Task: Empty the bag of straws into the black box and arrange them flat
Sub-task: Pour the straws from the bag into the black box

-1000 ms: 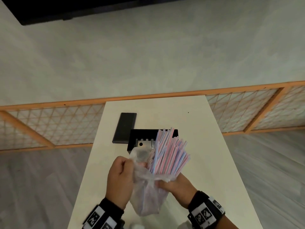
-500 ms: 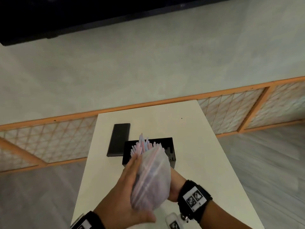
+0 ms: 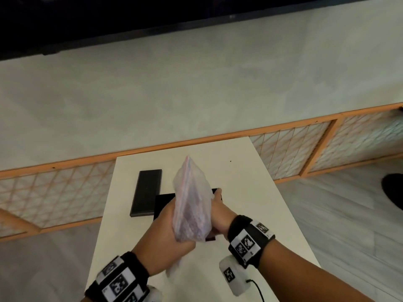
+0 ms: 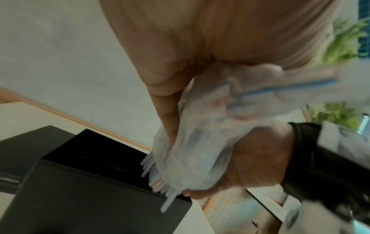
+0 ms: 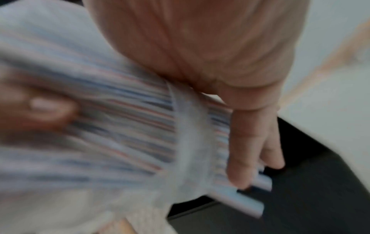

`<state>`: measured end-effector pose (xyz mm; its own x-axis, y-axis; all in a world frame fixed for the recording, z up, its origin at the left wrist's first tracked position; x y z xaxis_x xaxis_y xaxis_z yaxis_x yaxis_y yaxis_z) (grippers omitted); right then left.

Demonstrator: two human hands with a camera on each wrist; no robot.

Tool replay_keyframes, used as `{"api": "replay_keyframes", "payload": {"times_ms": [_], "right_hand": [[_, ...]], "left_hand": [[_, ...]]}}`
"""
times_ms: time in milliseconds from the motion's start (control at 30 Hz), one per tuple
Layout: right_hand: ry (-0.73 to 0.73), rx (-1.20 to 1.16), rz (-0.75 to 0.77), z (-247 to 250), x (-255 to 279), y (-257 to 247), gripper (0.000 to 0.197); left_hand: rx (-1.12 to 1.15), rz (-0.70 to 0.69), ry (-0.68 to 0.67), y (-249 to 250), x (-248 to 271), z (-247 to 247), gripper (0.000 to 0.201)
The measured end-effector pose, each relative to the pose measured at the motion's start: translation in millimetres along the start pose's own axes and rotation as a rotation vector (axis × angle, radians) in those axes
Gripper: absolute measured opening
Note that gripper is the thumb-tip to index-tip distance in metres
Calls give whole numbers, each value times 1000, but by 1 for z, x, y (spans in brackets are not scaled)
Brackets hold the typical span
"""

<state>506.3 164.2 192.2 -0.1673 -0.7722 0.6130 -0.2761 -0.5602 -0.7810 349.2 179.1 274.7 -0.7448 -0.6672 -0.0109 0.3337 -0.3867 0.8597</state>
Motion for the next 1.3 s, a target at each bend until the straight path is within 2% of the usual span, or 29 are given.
{"api": "replay_keyframes", "payload": {"times_ms": [33,100,167,200,300,333,367,433,467,533,600,667,767,900,1000,1033,1100,1133,1200,1233,1300], "right_hand": [[44,177,64,1,0,-8,114],[87,439,231,3,-2,-22,89],[81,474,364,-2,3,-39,74],[25,398,379,-7,7,-46,72],[-338,195,318,-22,17,-52,54],[-432,187,291,-23,23,-54,55],[-497,204,289,-24,27,-55,65],[-584,342,335,-27,26,-52,105],[-569,437,351,-29,21,-48,121],[-457,649,415,-30,13,-50,134],[-319,797,515,-29,7,-58,131],[-207,918,613,-27,5,-65,125],[-133,989,628,-26,-7,-64,115],[-175,755,581,-23,-25,-60,102],[-176,510,554,-16,-30,-66,85],[-172,455,564,-15,-31,-68,77],[-168,378,582,-13,-35,-70,62],[-156,353,574,-12,-38,-70,57],[-142,304,540,-9,-41,-68,50],[-147,279,526,-8,-43,-67,47],[-135,230,485,-5,-47,-65,48]], "left_hand": [[27,22,-6,-3,-3,5,82],[91,77,-40,-6,-6,15,75],[130,110,-22,-7,-10,25,69],[165,117,-14,-5,-12,31,63],[249,120,-65,-1,-15,44,55],[267,136,-82,-4,-17,47,52],[287,150,-90,-7,-17,50,50],[301,176,-101,-17,-17,54,46],[299,193,-89,-20,-19,56,44],[316,238,-62,-26,-23,58,41],[349,257,-44,-30,-26,59,36],[390,263,-67,-38,-27,60,49],[439,268,-102,-42,-25,63,59],[514,232,-173,-46,-26,64,71],[589,197,-47,-38,-26,68,101],[604,188,-20,-36,-27,67,105],[581,157,25,-37,-31,62,88],[538,123,21,-37,-34,58,76],[389,82,-16,-45,-40,47,69],[299,77,-20,-51,-42,43,74],[49,91,63,-70,-52,39,85]]}}
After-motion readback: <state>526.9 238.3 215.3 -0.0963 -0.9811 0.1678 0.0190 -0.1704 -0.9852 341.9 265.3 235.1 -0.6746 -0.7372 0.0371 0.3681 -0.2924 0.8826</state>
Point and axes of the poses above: each hand's wrist, its own x-axis away from the middle knuckle, its own z-axis out of the back of the hand, y = z × x, the point moved 4 cm from there along -x, towards the middle knuckle, and after that the axes turned 4 degrees about -x, right-handed, at the moved point
